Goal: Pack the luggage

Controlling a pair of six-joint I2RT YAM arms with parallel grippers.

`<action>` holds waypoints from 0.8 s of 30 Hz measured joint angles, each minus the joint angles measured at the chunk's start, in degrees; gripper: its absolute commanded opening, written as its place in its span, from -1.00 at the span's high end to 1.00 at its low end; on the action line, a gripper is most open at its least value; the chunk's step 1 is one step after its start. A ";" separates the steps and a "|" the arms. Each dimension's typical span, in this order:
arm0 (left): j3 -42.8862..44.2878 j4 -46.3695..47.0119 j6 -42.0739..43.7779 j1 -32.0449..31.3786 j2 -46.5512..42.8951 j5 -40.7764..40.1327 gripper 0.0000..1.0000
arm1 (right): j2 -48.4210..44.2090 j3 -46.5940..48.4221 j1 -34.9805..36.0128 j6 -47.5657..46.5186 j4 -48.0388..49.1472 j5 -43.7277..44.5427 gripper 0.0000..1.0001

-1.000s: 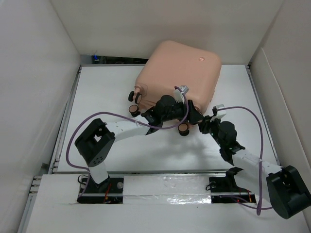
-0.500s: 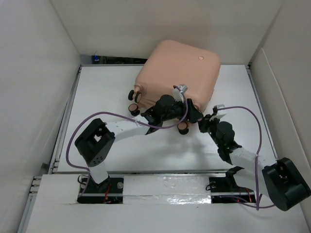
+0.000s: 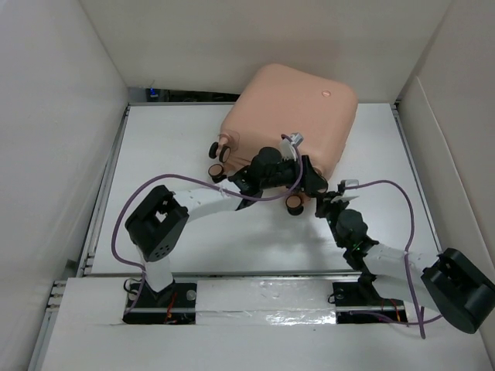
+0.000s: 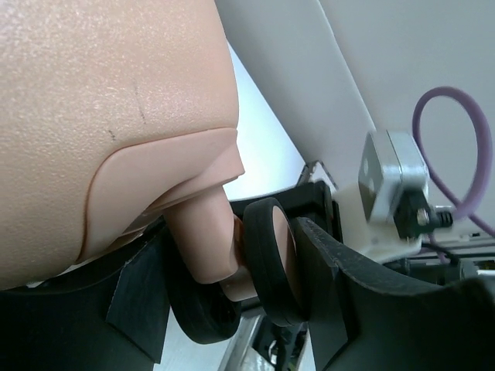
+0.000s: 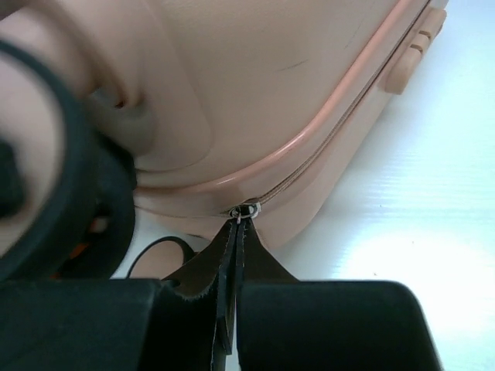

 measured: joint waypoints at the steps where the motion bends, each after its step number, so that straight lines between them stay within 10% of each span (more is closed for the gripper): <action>1: 0.74 -0.59 -0.39 0.00 0.44 0.46 1.00 | 0.04 -0.37 2.38 -0.35 0.55 2.12 1.00; 9: 6.75 -2.67 -1.55 0.00 4.68 4.90 1.00 | 1.99 -1.05 11.54 -3.28 4.61 12.92 1.00; 19: 8.92 -2.32 -4.57 0.63 7.17 3.85 0.96 | 25.40 5.42 15.13 -5.27 22.97 20.57 1.00; 24: 7.32 1.46 -7.91 1.68 7.65 2.54 -0.46 | 35.30 10.16 15.28 -2.64 32.39 23.52 1.00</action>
